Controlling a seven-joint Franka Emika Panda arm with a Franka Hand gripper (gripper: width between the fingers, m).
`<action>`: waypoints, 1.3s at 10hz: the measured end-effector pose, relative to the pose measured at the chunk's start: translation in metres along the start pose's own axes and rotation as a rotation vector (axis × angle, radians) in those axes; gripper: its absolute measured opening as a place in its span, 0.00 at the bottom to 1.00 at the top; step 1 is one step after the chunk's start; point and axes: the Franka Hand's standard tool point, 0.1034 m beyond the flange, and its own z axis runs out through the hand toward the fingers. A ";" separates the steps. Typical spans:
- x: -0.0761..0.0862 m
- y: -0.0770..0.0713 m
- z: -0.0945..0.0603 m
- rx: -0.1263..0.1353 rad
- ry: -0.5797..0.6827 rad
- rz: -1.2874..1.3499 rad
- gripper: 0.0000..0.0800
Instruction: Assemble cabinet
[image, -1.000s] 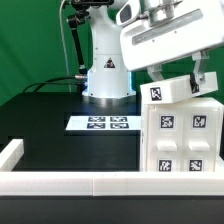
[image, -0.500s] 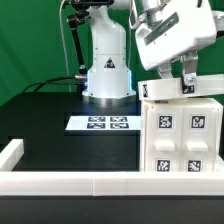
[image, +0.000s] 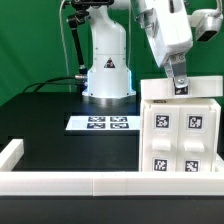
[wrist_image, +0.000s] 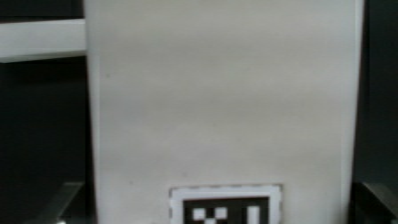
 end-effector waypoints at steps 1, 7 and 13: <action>0.000 0.000 0.000 0.001 0.000 0.036 0.70; -0.009 -0.014 -0.026 0.047 -0.025 -0.029 0.99; -0.020 -0.018 -0.027 -0.014 -0.031 -0.415 1.00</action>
Offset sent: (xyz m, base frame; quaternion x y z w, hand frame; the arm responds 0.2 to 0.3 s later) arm -0.0035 0.0023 0.0206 0.0045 -0.0378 -0.0281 0.9989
